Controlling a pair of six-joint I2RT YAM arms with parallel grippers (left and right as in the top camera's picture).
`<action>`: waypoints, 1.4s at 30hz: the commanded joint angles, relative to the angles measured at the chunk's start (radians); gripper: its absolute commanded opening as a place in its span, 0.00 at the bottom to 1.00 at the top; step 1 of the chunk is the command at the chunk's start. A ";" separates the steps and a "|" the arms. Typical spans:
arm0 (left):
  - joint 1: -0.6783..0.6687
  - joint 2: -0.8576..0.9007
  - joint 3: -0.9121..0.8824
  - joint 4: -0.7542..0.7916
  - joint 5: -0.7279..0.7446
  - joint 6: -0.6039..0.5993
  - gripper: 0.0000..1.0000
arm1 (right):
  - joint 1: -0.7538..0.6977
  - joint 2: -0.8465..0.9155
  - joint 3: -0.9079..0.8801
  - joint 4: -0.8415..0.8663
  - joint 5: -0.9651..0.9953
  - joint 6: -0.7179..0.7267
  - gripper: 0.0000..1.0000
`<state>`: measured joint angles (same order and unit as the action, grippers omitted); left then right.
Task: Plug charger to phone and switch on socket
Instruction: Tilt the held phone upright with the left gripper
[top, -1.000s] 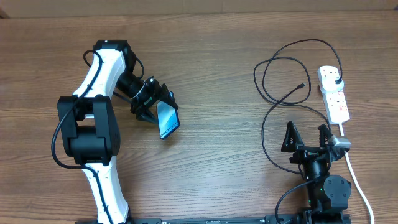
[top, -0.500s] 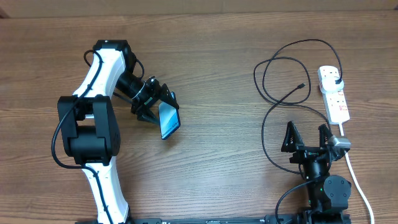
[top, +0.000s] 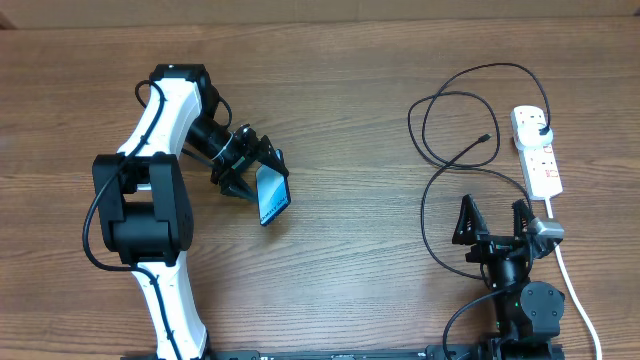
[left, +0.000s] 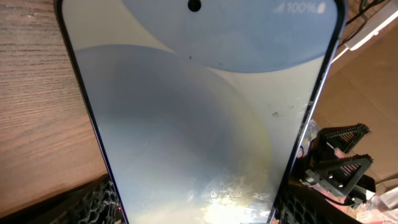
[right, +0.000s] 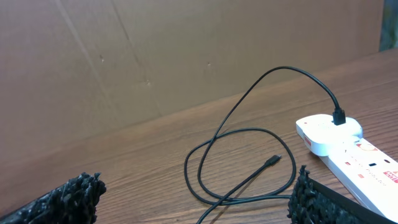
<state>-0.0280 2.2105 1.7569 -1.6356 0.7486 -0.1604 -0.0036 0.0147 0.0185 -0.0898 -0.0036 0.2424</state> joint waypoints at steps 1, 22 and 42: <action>0.002 -0.006 0.026 -0.011 0.058 0.027 0.66 | 0.008 -0.010 -0.011 0.006 -0.010 -0.008 1.00; 0.002 -0.006 0.026 -0.012 0.057 0.027 0.66 | 0.008 -0.010 -0.011 0.006 -0.009 -0.008 1.00; 0.002 -0.006 0.026 0.015 0.062 0.033 0.66 | 0.008 -0.010 -0.011 0.006 -0.010 -0.008 1.00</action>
<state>-0.0280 2.2105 1.7569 -1.6226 0.7673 -0.1528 -0.0040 0.0147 0.0185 -0.0898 -0.0032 0.2424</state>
